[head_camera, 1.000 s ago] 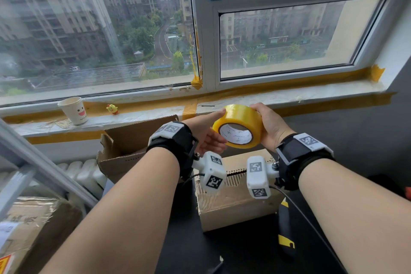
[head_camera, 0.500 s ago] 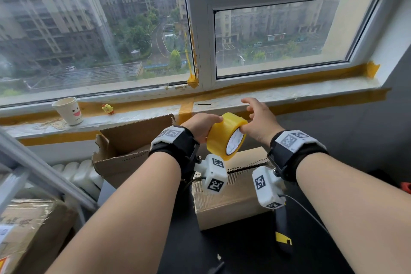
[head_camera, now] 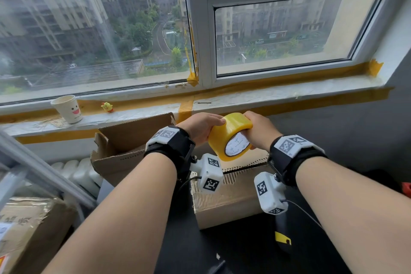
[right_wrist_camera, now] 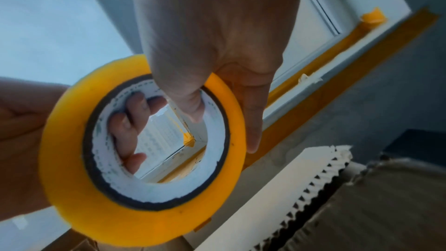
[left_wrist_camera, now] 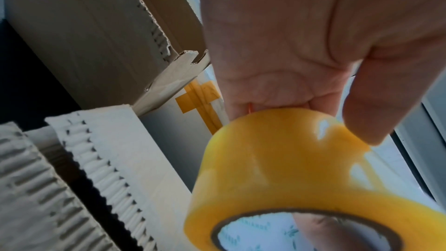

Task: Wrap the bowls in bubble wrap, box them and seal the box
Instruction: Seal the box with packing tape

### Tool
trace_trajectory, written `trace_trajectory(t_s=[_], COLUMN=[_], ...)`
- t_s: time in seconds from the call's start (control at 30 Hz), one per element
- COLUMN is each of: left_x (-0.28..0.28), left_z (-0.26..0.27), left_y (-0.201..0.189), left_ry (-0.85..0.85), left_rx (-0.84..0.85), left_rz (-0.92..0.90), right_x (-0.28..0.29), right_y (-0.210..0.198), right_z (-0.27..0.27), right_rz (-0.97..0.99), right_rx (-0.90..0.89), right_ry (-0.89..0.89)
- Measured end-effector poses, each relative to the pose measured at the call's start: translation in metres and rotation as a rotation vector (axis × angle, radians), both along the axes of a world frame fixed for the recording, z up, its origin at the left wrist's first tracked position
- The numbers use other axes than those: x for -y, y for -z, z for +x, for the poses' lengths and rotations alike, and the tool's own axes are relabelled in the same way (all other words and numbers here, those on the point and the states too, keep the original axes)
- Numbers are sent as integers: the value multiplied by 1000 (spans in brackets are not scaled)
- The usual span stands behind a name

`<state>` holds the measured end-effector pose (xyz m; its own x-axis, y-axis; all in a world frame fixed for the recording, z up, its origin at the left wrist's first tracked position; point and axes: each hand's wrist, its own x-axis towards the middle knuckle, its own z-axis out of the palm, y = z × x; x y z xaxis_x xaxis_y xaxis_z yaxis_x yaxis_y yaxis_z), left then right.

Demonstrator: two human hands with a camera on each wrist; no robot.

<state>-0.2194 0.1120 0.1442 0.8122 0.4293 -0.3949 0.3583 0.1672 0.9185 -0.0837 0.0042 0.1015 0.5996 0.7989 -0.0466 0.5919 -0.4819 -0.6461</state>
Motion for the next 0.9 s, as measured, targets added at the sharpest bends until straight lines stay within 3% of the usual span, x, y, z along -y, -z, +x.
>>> trace_trajectory(t_s=[0.3,0.5,0.9], left_x=[-3,-2,5], left_z=[-1,2,-4], left_y=[0,5,4], left_ry=[58,106,59], left_rx=[11,-86,-87], left_rz=[50,175,199], right_x=[0,-1,-2], right_y=[0,-1,2], right_z=[-3,-5,-9], right_rz=[10,22,12], right_rx=[-190,-10,70], right_ry=[67,17,5])
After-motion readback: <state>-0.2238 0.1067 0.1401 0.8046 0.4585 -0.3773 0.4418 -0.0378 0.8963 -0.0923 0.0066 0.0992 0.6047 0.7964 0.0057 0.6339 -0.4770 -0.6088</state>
